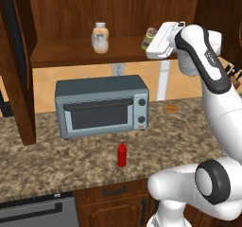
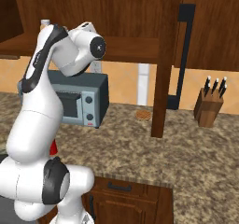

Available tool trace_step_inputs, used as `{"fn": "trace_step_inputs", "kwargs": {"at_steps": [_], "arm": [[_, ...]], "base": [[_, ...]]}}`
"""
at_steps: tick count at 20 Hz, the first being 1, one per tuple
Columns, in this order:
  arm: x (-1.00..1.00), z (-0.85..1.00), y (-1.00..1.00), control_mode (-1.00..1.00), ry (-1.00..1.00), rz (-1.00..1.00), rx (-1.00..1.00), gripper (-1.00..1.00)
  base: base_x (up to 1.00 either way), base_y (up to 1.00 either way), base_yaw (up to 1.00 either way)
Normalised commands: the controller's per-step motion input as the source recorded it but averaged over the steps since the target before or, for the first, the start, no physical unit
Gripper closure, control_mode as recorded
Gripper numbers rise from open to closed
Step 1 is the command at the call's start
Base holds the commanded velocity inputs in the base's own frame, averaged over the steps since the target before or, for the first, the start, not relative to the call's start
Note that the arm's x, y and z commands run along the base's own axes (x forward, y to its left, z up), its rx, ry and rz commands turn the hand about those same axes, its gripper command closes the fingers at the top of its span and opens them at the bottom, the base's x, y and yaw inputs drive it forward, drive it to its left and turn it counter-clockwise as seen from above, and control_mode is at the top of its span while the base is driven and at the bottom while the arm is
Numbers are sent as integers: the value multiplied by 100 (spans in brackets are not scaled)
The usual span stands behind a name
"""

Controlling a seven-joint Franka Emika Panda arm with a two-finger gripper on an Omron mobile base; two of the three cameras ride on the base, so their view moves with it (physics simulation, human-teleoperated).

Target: Put the shaker and condiment bottle from the counter next to their counterparts in the cabinet.

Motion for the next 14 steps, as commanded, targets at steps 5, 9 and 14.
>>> {"fn": "trace_step_inputs", "kwargs": {"at_steps": [5, 9, 14], "arm": [[42, 0, 24, -100, 7, -1, 4, 100], [48, 3, 19, -100, 12, 0, 10, 100], [37, 2, 7, -100, 16, 0, 18, 100]], "base": [[0, 0, 0], [0, 0, 0], [0, 0, 0]]}}
